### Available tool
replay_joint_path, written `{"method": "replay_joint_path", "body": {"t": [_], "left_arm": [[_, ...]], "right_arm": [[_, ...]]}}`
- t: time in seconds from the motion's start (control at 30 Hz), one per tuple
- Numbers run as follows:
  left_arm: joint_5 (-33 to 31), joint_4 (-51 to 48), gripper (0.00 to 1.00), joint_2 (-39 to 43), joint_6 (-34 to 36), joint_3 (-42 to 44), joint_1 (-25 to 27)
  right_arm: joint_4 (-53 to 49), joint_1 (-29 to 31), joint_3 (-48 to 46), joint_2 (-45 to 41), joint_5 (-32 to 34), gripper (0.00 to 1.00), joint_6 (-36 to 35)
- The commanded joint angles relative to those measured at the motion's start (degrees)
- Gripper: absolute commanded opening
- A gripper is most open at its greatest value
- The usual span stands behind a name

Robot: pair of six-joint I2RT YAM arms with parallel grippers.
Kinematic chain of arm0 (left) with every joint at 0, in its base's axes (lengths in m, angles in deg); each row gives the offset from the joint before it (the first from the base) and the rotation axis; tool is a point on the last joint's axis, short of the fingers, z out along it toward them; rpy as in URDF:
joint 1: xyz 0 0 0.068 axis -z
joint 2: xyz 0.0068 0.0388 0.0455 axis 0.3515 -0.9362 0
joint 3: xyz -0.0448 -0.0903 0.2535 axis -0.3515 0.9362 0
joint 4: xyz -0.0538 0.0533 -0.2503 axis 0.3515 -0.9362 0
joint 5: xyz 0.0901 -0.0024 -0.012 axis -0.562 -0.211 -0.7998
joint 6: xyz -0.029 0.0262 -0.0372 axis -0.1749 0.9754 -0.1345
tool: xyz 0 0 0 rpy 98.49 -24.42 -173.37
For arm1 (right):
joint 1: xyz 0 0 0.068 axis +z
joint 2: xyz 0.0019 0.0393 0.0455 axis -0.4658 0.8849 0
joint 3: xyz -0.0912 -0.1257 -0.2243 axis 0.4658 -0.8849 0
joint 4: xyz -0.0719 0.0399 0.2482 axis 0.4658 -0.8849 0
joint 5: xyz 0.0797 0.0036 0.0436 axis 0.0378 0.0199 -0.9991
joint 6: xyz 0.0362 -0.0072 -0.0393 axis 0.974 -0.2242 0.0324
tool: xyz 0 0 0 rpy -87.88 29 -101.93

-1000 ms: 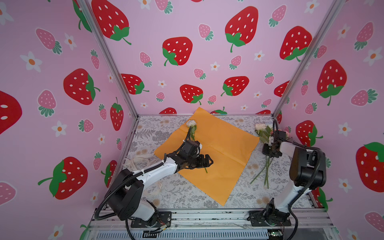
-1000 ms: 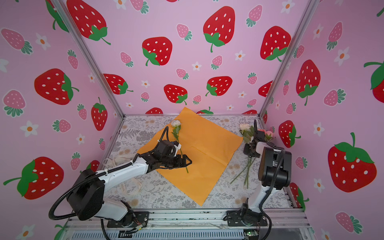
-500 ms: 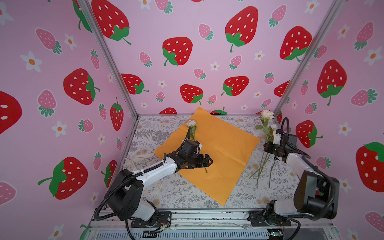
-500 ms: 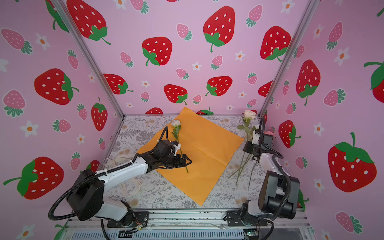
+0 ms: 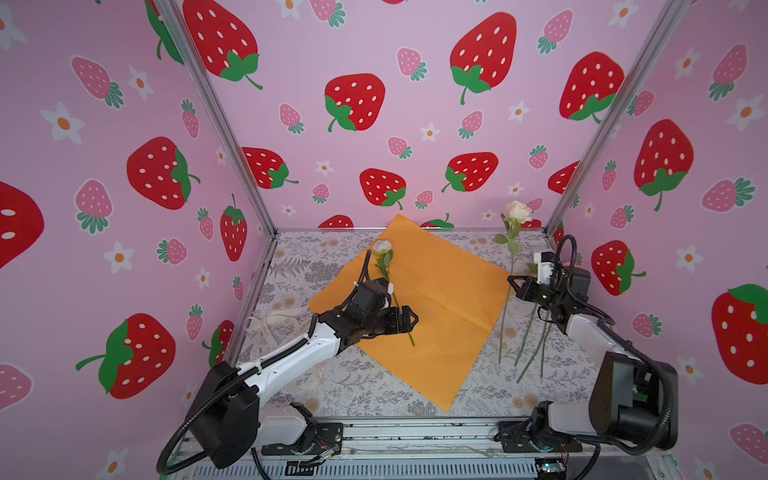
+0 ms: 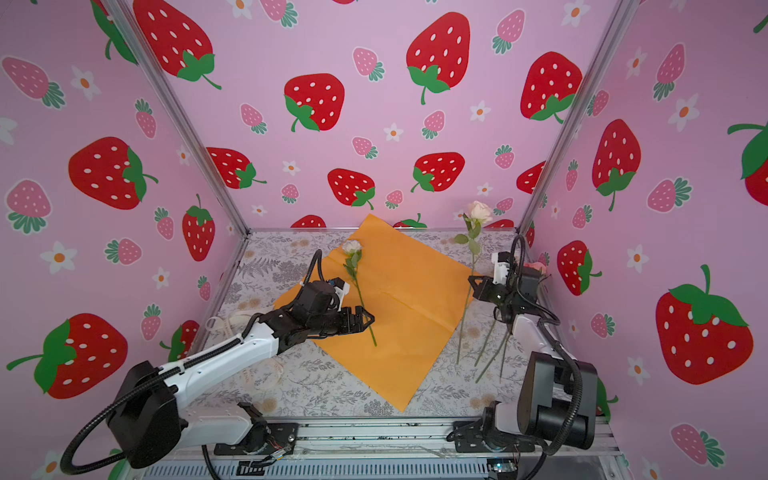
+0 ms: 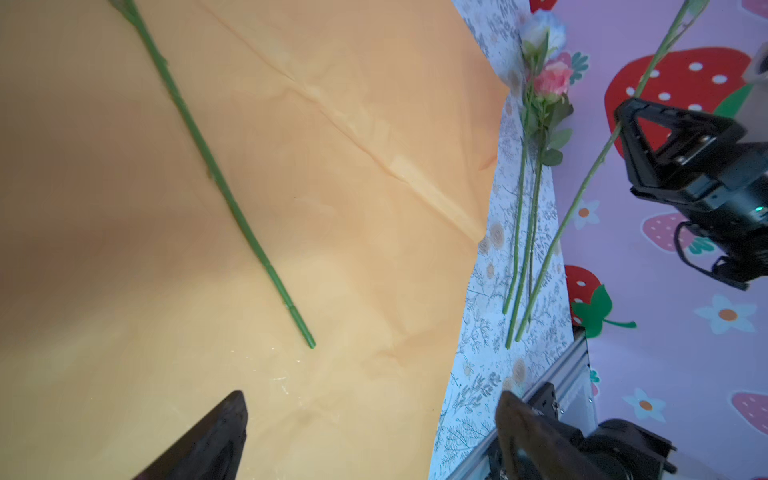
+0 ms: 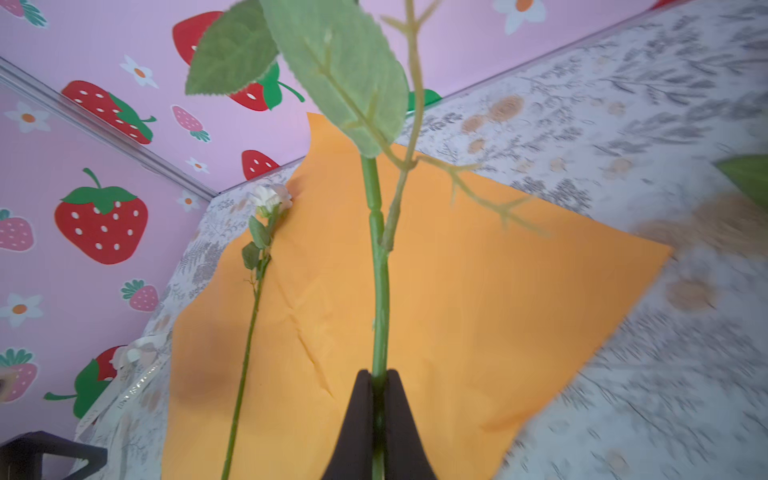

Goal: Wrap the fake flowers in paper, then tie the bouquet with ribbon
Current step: 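Lay the second white rose beside the first on the paper with the right gripper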

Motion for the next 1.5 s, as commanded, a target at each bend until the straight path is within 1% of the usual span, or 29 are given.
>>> {"method": "replay_joint_path", "body": {"t": [0.0, 0.03, 0.07, 0.1, 0.13, 0.17, 0.23, 0.33, 0.43, 0.6, 0.67, 0.87, 0.97, 1.2, 1.27, 1.37, 1.47], "left_arm": [[-11.47, -6.29, 0.96, 6.96, -5.75, 3.24, -4.06], [-9.04, -6.2, 0.96, 8.61, -7.4, 4.72, -7.12], [-5.76, -5.13, 0.96, 10.2, -8.48, 6.34, -10.28], [-1.31, -3.64, 0.95, 11.6, -9.43, 8.12, -13.77], [1.43, -2.93, 0.95, 12.9, -10.15, 9.44, -16.78], [2.98, -2.95, 0.95, 13.72, -10.42, 10.25, -19.04], [4.29, -5.2, 0.95, 15.28, -9.76, 10.9, -22.82], [5.09, -8.56, 0.95, 17.03, -8.48, 11.19, -25.9], [5.91, -8.99, 0.95, 18.64, -8.27, 12.41, -26.68], [7.02, -8.42, 0.95, 20.4, -9.0, 15.07, -26.72], [7.03, -8.3, 0.95, 20.78, -9.16, 15.85, -26.69], [7.66, -7.71, 0.95, 21.5, -9.52, 17.08, -26.73], [8.0, -7.22, 0.95, 21.7, -9.61, 17.44, -26.71], [9.34, -6.68, 0.95, 20.72, -8.91, 17.39, -26.69], [10.53, -5.62, 0.95, 20.39, -8.56, 17.44, -26.7], [12.42, -4.14, 0.95, 19.31, -8.1, 17.33, -26.7], [14.43, -2.74, 0.95, 17.51, -7.6, 16.72, -26.47]], "right_arm": [[-10.34, 9.95, 8.14, 6.02, 6.35, 0.0, 0.01], [-11.77, 12.85, 10.7, 8.46, 10.22, 0.0, 2.99], [-12.9, 15.1, 12.89, 10.76, 11.63, 0.0, 6.0], [-12.93, 17.3, 15.66, 13.6, 10.82, 0.0, 8.69], [-12.09, 19.99, 18.51, 16.75, 10.4, 0.0, 11.58], [-11.77, 21.74, 20.41, 18.59, 10.68, 0.0, 12.65], [-13.61, 26.35, 26.5, 23.36, 14.95, 0.0, 13.79], [-16.42, 30.78, 34.82, 30.61, 16.64, 0.0, 13.67], [-16.94, 32.97, 40.41, 36.74, 16.99, 0.0, 15.13], [-21.95, 35.07, 49.64, 44.87, 18.19, 0.01, 13.83], [-23.1, 35.43, 51.83, 47.28, 17.81, 0.03, 13.59], [-25.14, 36.05, 56.03, 52.44, 16.81, 0.03, 11.76], [-27.01, 36.74, 58.64, 54.82, 16.92, 0.06, 11.16], [-28.21, 37.56, 59.27, 55.12, 16.89, 0.18, 11.51], [-28.43, 37.54, 58.69, 53.77, 16.7, 0.23, 11.42], [-27.57, 37.54, 56.82, 50.75, 17.16, 0.24, 11.59], [-28.12, 37.47, 54.78, 47.18, 19.16, 0.31, 10.59]]}}
